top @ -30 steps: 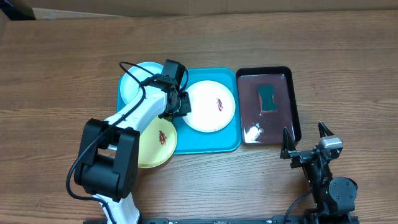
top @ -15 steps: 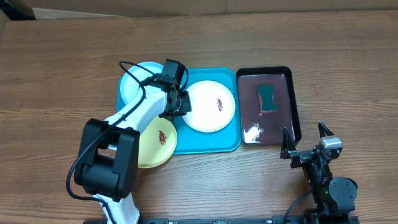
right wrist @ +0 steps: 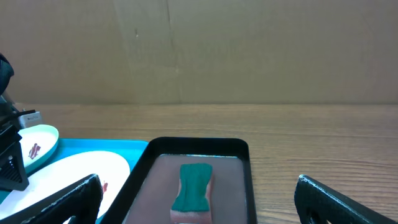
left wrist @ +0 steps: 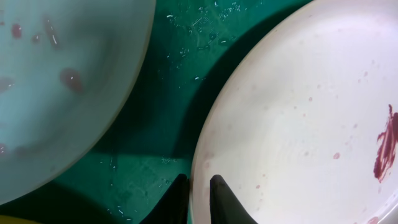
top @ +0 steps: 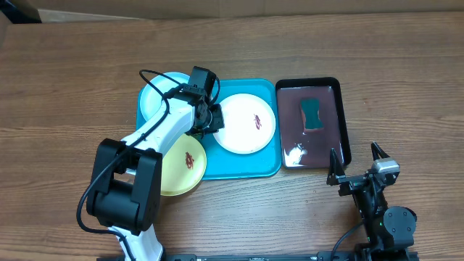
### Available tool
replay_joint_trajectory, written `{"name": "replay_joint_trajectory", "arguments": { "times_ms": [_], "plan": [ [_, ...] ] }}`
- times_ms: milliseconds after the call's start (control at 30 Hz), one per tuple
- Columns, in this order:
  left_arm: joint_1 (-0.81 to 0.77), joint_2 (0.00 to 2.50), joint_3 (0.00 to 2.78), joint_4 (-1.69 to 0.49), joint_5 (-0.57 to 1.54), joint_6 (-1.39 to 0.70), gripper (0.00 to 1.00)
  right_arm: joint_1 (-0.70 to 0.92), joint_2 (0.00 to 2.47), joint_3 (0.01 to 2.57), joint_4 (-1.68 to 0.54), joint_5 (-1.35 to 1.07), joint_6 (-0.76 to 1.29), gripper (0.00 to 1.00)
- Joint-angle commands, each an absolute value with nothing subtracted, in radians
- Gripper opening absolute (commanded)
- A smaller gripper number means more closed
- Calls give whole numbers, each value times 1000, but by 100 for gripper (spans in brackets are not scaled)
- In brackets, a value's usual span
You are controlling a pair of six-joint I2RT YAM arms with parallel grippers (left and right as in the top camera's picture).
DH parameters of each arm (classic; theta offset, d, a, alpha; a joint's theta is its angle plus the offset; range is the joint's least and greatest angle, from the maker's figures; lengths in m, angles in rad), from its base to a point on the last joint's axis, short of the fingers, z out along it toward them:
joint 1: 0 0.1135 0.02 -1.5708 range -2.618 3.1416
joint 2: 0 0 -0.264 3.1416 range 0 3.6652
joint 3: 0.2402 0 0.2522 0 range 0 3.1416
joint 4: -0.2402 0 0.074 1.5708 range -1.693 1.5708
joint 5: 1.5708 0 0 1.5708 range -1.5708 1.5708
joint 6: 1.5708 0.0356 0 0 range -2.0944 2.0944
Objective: Clean dirty plates on tray and stack at the side
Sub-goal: 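Grip the white plate's left rim with the left gripper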
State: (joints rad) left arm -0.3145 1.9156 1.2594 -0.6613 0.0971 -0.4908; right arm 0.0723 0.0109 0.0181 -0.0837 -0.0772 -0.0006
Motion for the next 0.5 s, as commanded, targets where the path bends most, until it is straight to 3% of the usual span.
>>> {"name": "replay_joint_trajectory", "arguments": {
  "times_ms": [0,467],
  "plan": [
    [-314,1917,1282,-673,108,-472,15,68,3,8,-80,-69,-5,100],
    [-315,1919,1278,-692,93,-472,10,68,3,8,-80,-69,-5,100]
  ]
}}
